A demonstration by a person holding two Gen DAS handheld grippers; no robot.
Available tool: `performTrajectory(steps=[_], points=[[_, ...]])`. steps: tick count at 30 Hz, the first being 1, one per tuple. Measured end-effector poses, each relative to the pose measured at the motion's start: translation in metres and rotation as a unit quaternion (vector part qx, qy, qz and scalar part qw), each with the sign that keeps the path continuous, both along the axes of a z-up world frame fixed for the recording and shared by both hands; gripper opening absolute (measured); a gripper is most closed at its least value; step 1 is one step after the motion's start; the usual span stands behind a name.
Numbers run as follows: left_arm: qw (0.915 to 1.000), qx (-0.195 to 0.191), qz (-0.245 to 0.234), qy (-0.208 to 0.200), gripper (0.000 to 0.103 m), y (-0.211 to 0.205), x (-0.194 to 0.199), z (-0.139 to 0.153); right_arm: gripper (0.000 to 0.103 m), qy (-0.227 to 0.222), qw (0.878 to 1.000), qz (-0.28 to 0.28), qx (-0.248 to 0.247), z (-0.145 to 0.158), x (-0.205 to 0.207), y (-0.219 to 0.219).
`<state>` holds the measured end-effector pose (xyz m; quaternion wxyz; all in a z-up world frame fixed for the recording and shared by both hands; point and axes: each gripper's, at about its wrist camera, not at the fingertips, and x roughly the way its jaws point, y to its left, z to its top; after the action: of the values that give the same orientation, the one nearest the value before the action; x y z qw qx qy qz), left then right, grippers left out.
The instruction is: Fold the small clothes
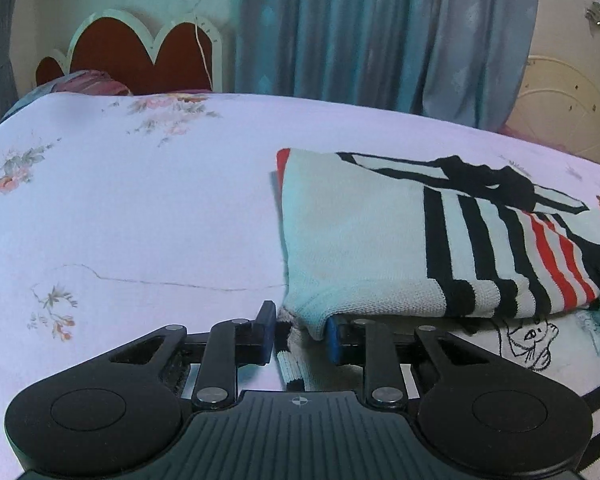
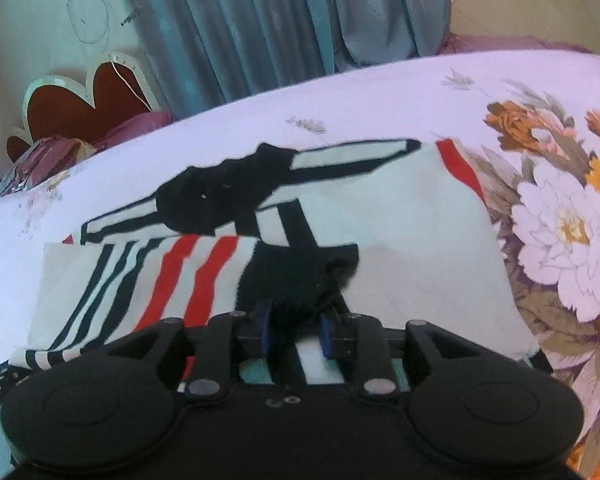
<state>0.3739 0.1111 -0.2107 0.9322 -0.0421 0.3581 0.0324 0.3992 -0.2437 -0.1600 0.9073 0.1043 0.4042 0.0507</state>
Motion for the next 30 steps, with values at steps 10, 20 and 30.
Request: performTrajectory(steps=[10, 20, 30], points=[[0.9998, 0.016, 0.004, -0.009, 0.076, 0.010, -0.018, 0.033, 0.065, -0.034, 0.999, -0.006, -0.032, 0.018, -0.017, -0.016], [0.9982, -0.055, 0.023, -0.006, 0.077, 0.009, 0.045, 0.042, 0.036, 0.001, 0.999, -0.011, -0.032, 0.000, 0.025, -0.015], [0.9938, -0.057, 0.086, 0.043, 0.071, 0.011, 0.122, -0.003, 0.001, -0.004, 0.995, -0.012, -0.102, -0.011, 0.030, -0.015]])
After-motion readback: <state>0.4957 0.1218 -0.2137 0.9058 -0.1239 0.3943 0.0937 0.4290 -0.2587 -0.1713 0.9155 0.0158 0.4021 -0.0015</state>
